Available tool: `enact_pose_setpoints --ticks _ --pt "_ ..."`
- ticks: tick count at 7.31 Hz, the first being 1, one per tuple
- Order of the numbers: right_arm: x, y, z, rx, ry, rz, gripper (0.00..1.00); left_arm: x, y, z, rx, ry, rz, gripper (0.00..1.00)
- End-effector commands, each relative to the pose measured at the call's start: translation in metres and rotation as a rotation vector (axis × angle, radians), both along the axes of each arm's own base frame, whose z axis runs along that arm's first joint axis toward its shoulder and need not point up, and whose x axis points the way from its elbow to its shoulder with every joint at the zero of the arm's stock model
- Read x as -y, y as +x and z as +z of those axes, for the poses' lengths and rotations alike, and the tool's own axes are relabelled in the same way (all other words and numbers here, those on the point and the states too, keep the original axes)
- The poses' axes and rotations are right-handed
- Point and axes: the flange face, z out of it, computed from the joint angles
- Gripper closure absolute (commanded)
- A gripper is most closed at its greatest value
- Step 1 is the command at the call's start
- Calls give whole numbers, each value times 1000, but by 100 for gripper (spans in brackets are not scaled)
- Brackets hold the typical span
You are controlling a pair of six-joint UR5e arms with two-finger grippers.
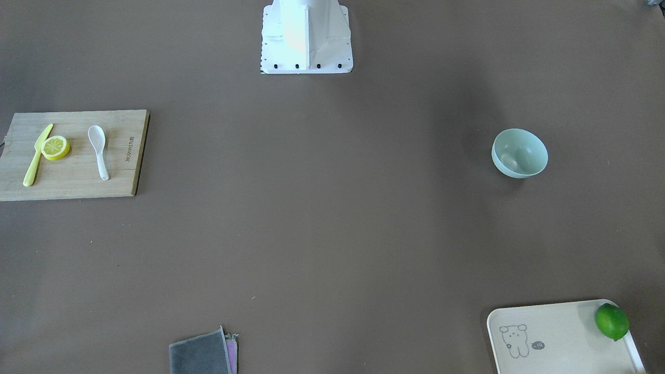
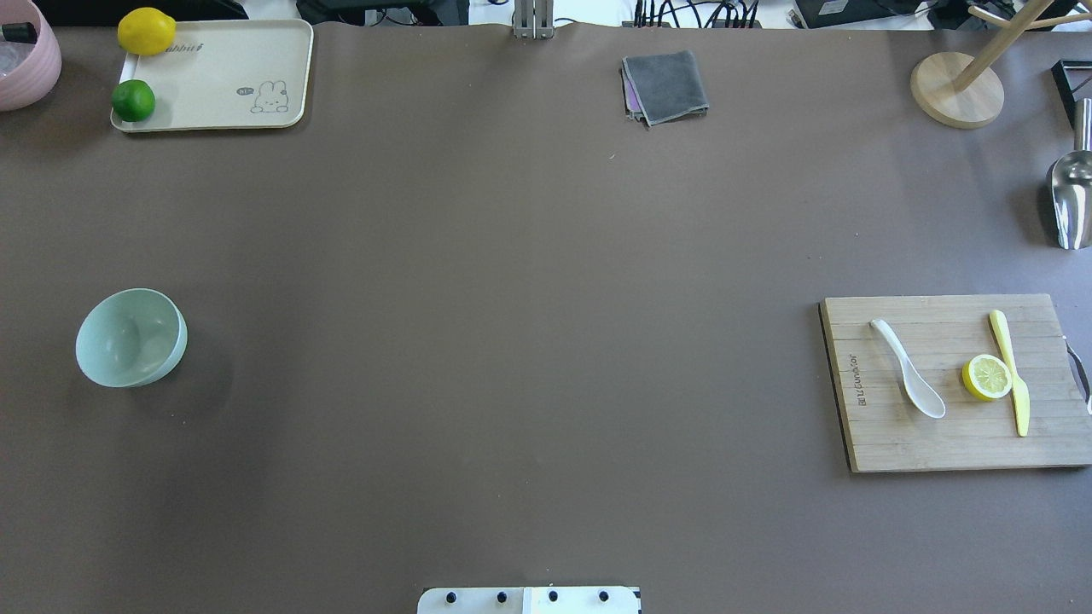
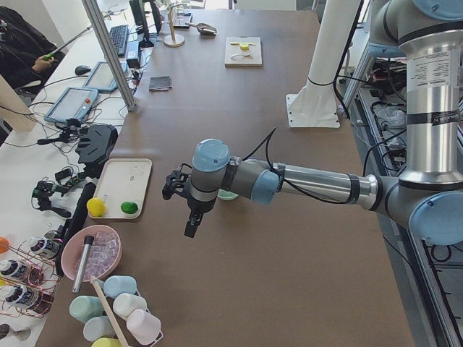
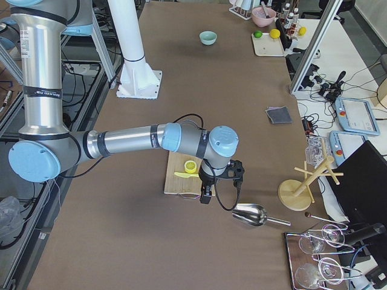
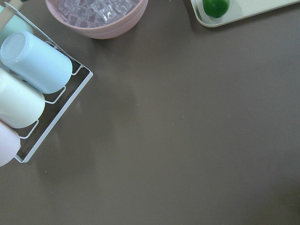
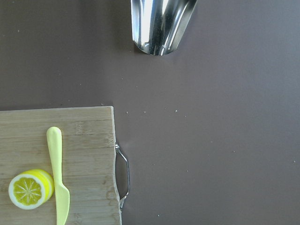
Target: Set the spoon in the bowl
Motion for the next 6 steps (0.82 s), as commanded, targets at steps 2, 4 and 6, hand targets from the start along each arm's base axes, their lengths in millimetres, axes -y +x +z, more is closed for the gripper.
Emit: enact_pose_setpoints --ticks 2,4,6 --pt "0 0 -3 2 4 4 0 -1 0 7 -1 -19 0 2" --pt "1 0 -8 3 14 4 0 -1 0 7 -1 -19 0 2" --pt "1 0 -7 3 12 3 0 -1 0 10 1 -27 0 2"
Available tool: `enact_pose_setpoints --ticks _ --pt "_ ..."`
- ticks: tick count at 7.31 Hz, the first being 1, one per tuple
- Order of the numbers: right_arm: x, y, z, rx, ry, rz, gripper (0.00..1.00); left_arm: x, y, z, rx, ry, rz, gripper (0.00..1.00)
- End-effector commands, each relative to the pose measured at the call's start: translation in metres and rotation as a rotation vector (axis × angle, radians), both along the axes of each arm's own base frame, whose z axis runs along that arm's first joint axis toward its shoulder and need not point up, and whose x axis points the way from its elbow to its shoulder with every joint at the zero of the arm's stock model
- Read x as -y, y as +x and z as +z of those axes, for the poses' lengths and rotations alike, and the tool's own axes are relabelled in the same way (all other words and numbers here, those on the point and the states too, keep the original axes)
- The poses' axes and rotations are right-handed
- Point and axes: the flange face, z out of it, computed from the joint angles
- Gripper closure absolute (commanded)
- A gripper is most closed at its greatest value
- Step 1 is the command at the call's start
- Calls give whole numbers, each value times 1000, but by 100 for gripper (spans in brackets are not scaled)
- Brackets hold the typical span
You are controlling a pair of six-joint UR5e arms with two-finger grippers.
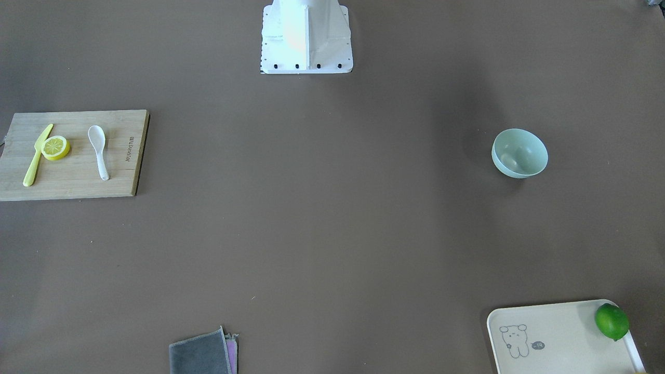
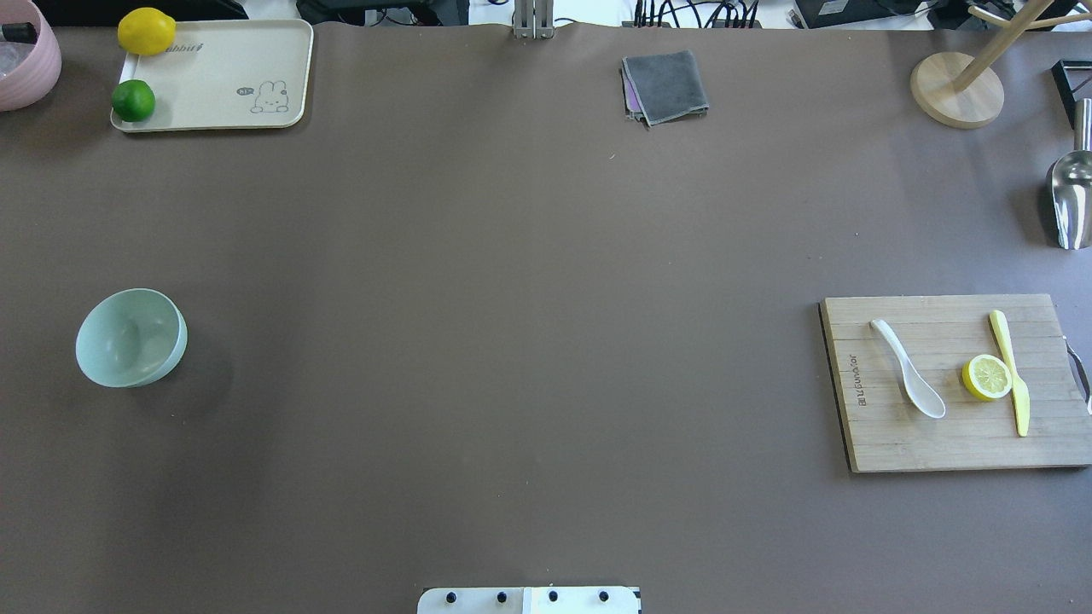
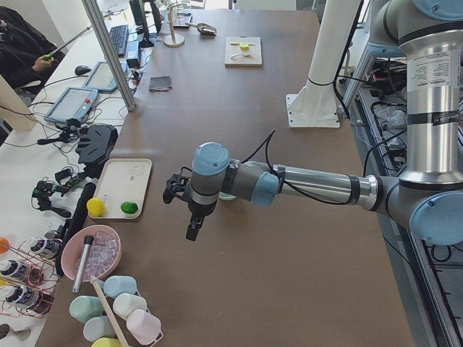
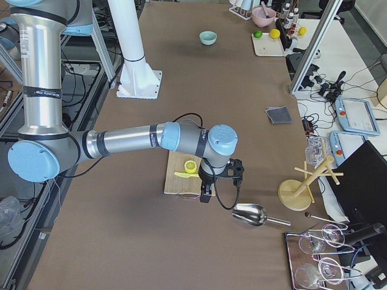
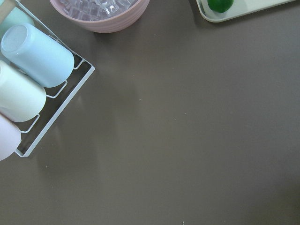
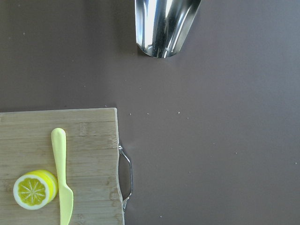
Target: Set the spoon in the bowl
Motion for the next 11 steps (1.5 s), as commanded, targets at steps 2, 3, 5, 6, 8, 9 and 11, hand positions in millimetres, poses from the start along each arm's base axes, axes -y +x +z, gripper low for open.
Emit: enact_pose_setpoints --ticks 2,3,5,6,8,9,11 --pt "-1 0 1 1 -2 -2 0 0 0 1 1 -4 0 2" --pt "-1 0 2 0 -4 -2 0 0 0 1 1 -4 0 2" --pt "-1 0 5 0 -8 -2 0 1 1 1 1 -4 2 2" --pt "-1 0 5 0 -10 -2 0 1 2 0 1 -1 3 2" --pt "0 0 4 2 -10 2 0 2 2 -5 0 10 3 2" --pt "3 -1 -3 8 5 0 0 3 3 -8 -7 -1 -15 2" --pt "7 -2 -9 7 14 4 0 7 6 -30 -33 23 -36 2"
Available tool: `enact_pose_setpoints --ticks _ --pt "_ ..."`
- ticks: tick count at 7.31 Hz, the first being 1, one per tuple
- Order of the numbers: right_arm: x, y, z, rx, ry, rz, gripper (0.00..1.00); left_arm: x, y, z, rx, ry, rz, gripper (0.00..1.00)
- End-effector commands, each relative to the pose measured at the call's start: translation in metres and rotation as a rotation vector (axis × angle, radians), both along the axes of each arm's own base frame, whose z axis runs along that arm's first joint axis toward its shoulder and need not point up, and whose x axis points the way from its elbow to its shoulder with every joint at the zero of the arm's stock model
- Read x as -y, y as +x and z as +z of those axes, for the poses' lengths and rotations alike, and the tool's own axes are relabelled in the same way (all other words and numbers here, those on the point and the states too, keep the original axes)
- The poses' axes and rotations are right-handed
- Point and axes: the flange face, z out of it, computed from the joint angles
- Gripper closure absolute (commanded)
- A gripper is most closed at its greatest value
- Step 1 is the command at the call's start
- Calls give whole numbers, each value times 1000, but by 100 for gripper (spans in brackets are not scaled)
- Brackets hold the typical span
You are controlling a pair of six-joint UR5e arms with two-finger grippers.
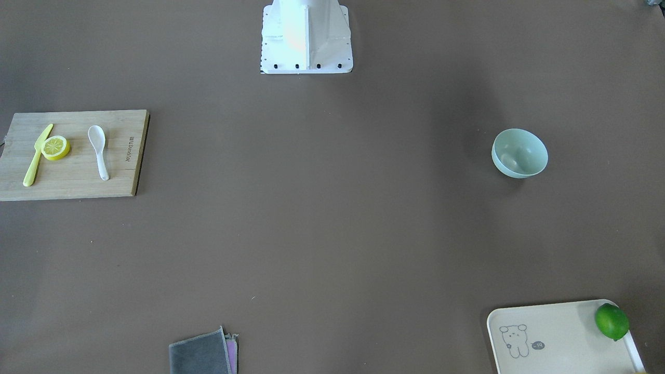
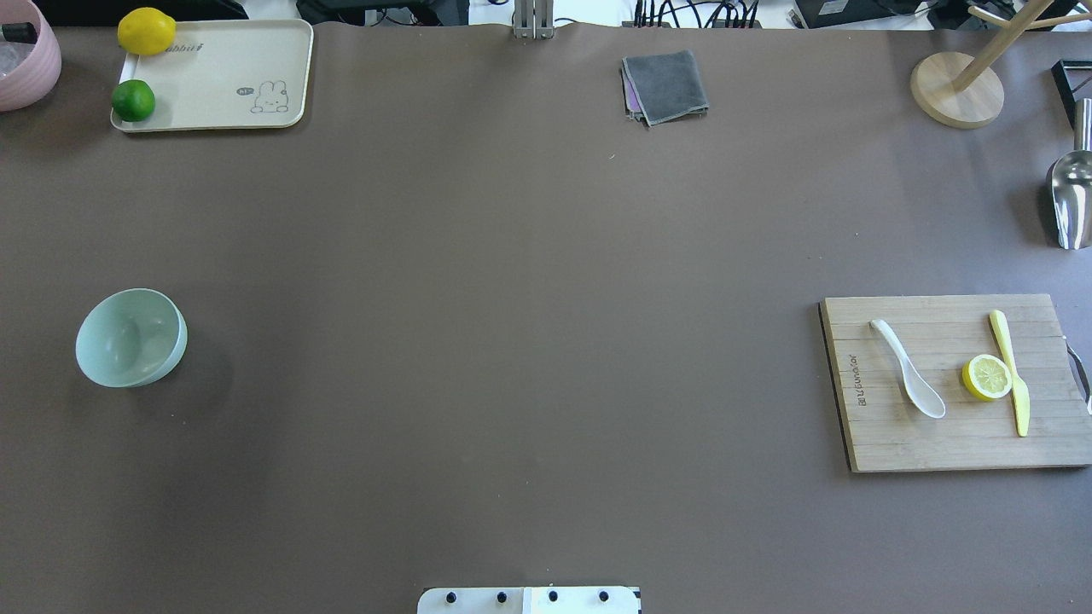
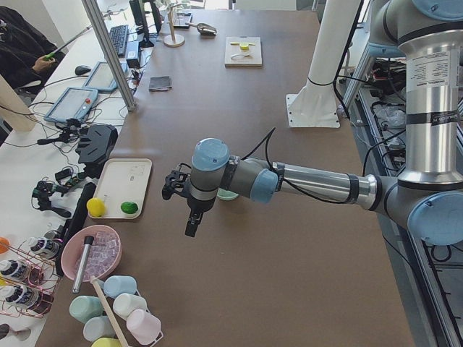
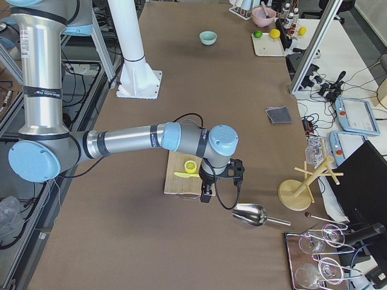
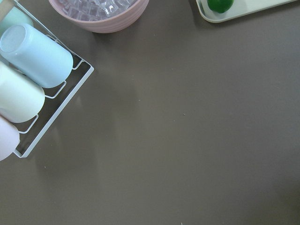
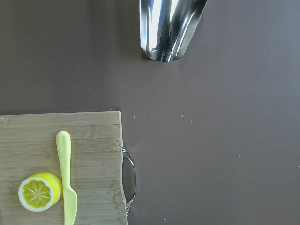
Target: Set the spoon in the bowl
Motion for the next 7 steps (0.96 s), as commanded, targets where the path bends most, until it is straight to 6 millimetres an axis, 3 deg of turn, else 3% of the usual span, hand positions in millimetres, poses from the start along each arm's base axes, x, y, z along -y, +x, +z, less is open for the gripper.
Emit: enact_pose_setpoints --ticks 1,3,4,5,7 --pt "4 -1 -5 0 9 0 0 7 14 -23 -60 64 27 2" --pt "3 -2 -2 1 3 -4 0 7 35 -24 -205 -15 36 2" --pt "3 -2 -1 1 4 -5 0 8 76 -25 -274 -62 79 2" --pt "4 -2 -2 1 7 -5 0 6 102 -22 -310 -89 60 2" --pt "4 -2 -3 1 9 -5 0 2 164 9 -322 -83 36 2"
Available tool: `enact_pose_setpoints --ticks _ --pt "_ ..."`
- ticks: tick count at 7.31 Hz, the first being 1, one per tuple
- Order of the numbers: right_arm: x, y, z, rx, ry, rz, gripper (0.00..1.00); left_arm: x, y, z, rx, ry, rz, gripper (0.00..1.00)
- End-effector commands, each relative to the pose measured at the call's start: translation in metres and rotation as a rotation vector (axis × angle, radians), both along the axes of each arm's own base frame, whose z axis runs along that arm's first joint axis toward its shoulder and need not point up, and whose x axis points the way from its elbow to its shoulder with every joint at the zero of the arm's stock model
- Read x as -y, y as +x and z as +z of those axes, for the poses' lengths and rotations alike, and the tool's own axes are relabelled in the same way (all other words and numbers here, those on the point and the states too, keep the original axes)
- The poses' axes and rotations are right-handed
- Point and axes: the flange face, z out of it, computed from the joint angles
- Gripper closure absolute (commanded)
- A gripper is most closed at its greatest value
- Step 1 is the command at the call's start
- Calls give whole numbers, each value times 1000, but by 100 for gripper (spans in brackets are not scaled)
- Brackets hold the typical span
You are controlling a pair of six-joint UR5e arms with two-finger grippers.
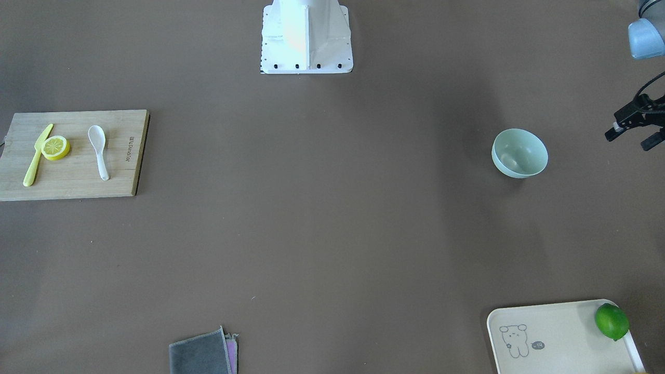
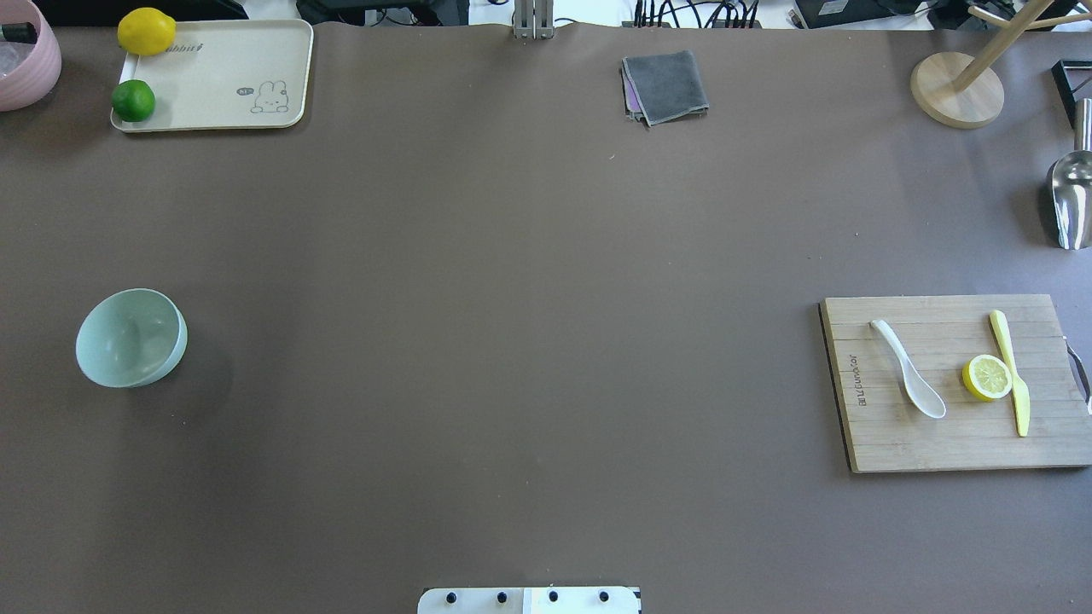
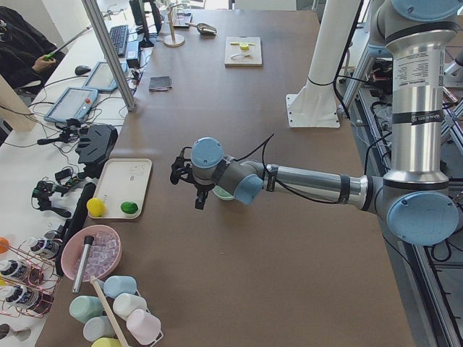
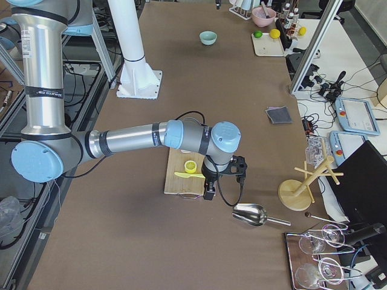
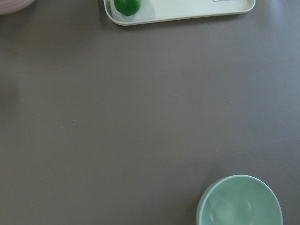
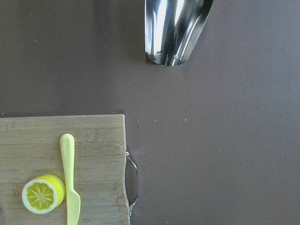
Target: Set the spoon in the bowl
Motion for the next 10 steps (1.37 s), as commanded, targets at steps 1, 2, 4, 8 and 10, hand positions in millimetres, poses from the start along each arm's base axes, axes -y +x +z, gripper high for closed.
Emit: enact_pose_setpoints --ticks 1,2,4,8,10 --pt "0 0 0 0 0 1 0 -9 79 33 -1 11 23 2" --pt "0 0 -1 0 1 1 0 -6 103 37 11 2 38 2" --pt "1 0 -3 0 5 2 0 -8 128 41 13 -5 82 2" --pt "2 -2 -3 15 1 4 0 -21 157 44 16 -7 144 62" --pt "5 -2 -7 15 9 5 0 -26 162 37 -9 14 153 100"
